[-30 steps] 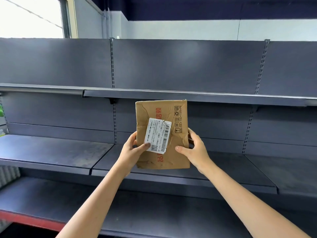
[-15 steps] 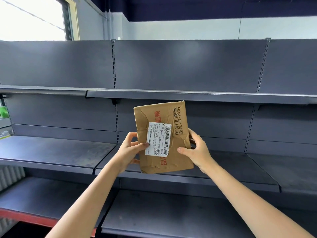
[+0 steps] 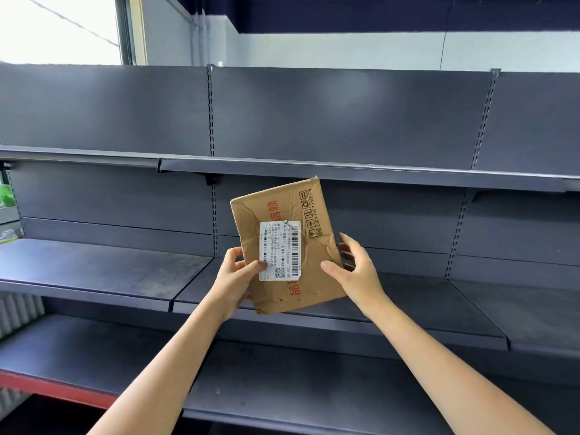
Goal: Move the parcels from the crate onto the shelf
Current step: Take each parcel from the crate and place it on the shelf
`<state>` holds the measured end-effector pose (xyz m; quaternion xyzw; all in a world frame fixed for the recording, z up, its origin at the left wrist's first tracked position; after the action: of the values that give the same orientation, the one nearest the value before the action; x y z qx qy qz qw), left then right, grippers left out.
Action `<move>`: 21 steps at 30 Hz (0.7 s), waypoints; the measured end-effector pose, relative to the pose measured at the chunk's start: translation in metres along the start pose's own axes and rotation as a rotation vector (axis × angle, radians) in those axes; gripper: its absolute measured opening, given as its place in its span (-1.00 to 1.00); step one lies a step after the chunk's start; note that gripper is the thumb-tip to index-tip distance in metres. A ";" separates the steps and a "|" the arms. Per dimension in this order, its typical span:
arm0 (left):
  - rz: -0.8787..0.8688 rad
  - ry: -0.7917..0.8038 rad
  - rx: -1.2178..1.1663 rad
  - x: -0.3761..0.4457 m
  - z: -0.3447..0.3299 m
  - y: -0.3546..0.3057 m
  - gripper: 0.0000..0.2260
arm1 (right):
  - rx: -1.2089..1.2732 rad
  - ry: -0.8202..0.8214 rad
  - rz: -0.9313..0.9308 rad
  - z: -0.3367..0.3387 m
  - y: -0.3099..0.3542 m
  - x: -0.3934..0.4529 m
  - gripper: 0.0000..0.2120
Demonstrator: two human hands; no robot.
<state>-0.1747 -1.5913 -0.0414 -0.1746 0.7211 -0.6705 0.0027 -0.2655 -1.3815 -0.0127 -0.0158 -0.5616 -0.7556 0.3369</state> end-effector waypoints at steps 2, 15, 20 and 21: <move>-0.011 -0.033 -0.035 -0.001 -0.001 0.003 -0.80 | 0.028 -0.067 -0.034 0.003 -0.010 -0.004 -0.33; -0.088 -0.175 -0.281 0.002 -0.044 0.019 -0.74 | 0.722 0.018 -0.273 -0.052 -0.052 -0.013 -0.40; -0.107 -0.152 -0.307 0.000 -0.063 0.022 -0.69 | 0.877 -0.043 -0.230 -0.047 -0.054 -0.012 -0.40; -0.109 -0.147 -0.312 0.000 -0.066 0.023 -0.67 | 0.895 -0.056 -0.217 -0.045 -0.054 -0.013 -0.39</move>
<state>-0.1958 -1.5268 -0.0570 -0.2601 0.8038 -0.5350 -0.0082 -0.2677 -1.4060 -0.0796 0.1699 -0.8399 -0.4688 0.2141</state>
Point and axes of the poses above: each hand's wrist, its own x-axis towards the middle knuckle, its own z-axis out of the back of the hand, y = z × x, the point moved 7 cm from there along x, towards the middle knuckle, and after that the axes turned 11 degrees about y, right-handed, at the moved point
